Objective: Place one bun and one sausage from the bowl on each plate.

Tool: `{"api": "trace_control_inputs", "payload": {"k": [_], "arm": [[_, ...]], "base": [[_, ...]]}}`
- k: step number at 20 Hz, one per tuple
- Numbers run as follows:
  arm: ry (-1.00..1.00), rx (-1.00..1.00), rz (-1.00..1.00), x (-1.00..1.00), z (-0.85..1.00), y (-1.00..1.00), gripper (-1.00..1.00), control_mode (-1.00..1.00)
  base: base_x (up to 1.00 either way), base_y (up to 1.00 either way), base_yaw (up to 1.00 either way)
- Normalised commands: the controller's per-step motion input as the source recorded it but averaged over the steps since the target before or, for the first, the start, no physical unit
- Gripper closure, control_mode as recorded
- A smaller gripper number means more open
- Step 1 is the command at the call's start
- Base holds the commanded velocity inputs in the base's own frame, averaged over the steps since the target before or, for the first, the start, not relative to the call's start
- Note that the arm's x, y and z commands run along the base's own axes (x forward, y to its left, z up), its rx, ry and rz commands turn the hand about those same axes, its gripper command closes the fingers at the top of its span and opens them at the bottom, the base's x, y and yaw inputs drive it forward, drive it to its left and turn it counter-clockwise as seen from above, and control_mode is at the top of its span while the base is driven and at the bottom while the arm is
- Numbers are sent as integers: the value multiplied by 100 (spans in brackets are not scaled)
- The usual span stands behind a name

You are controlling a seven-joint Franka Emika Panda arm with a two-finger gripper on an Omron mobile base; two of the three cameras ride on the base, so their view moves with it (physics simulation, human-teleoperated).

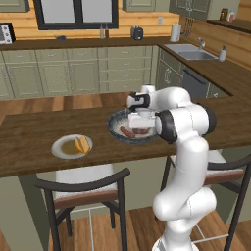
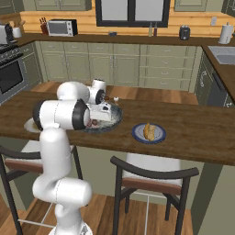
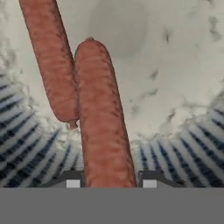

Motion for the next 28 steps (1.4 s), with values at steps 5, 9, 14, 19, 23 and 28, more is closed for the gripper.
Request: {"api": "trace_control_inputs", "payload": {"k": [5,9,14,19,23,28], "arm": [[-3,0,0,-45,64,-48,100,-100],[-11,0,0,-49,37,-77,100,-100],[-12,0,0,-29,23,-75,100,-100],[-18,-3,0,-3,0,-70,100,-100],[-13,-4,0,16,-19,-64,100,-100],[-4,-1,0,23,-37,-57,100,-100]], "base": [[0,0,0],[0,0,0],[0,0,0],[0,0,0],[0,0,0],[0,0,0]]}}
